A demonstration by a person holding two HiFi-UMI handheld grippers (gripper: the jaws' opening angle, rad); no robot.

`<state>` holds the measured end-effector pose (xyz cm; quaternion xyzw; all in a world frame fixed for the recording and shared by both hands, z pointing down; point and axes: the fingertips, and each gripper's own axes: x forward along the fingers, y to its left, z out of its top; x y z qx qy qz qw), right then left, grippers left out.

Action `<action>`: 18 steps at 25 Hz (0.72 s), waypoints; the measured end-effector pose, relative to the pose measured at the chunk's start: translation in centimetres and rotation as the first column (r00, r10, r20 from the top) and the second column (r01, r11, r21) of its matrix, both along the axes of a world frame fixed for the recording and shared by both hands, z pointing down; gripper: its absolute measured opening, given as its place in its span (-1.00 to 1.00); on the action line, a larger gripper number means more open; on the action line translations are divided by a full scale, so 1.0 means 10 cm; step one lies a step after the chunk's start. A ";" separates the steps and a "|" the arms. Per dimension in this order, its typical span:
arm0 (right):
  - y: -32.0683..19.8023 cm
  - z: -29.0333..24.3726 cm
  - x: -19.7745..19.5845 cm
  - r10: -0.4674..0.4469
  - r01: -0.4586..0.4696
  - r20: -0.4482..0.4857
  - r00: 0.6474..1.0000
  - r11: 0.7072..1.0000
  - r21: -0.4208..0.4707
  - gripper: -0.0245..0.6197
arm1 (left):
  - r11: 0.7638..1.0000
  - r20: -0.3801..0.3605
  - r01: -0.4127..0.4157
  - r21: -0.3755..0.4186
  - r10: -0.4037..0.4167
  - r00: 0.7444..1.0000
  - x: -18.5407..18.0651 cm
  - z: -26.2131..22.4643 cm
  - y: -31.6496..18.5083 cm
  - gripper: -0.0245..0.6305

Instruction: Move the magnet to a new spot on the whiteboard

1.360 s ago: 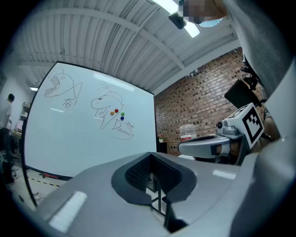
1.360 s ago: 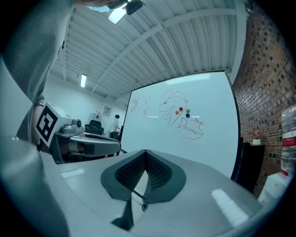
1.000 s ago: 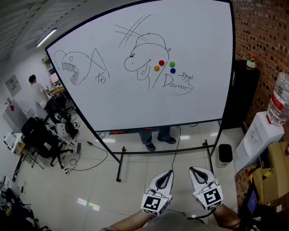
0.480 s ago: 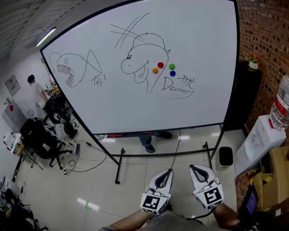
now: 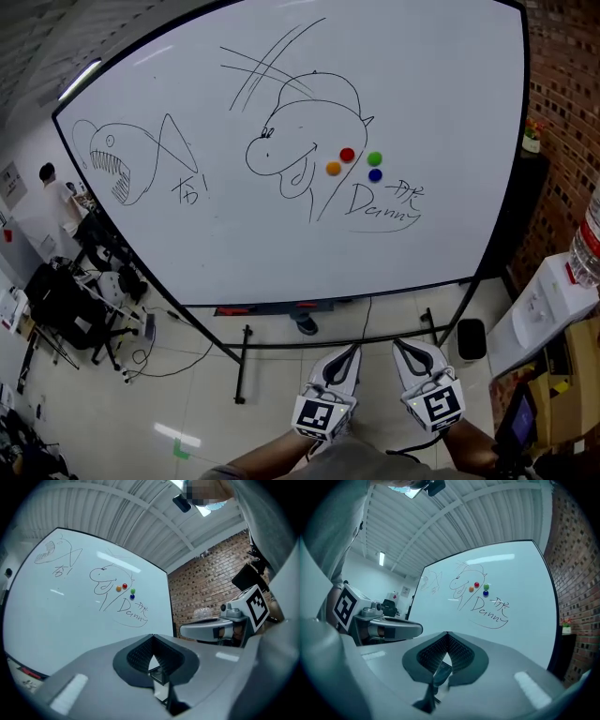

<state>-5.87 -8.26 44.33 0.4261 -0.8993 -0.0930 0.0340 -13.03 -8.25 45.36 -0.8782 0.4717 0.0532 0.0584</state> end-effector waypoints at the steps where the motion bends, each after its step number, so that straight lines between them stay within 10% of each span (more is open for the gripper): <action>1: -0.12 -0.04 -0.06 0.003 -0.003 0.012 1.000 1.000 0.005 -0.90 | 1.000 0.000 -0.007 0.004 0.007 1.000 -0.05 -0.03 -0.12 -0.92; 18: -1.26 -0.34 -0.36 0.055 -0.059 0.054 0.997 0.996 0.070 -0.90 | 0.997 -0.012 -0.066 0.043 0.067 0.998 -0.25 -0.35 -1.30 -0.92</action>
